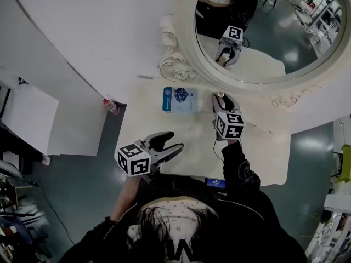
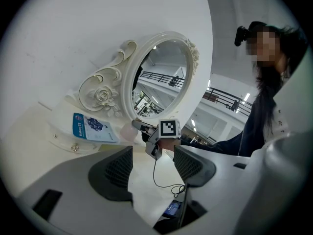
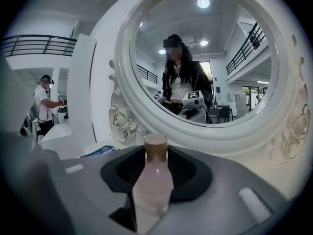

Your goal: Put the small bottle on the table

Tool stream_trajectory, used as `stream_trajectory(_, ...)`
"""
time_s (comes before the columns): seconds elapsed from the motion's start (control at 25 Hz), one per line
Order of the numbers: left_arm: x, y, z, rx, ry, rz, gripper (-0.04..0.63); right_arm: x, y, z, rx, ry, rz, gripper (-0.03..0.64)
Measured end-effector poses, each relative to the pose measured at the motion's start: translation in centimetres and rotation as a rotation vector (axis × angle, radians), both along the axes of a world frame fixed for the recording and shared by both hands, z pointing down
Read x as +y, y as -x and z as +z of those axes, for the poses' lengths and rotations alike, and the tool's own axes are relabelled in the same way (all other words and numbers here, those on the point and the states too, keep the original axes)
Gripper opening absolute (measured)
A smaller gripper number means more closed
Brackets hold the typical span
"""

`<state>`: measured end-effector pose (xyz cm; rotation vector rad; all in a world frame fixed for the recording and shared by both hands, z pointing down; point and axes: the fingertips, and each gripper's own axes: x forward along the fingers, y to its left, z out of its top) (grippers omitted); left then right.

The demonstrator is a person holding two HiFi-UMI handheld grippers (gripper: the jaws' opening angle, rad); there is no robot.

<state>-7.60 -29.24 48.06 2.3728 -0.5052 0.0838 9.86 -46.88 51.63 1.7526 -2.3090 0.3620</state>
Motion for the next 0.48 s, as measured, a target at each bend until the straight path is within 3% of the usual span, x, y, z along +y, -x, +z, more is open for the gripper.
stream_trajectory(0.48,1.0,-0.3,-0.1,0.0,-0.003,-0.029,0.265,2.5,0.3,-2.6,0.0,0.018,-0.064,0.158)
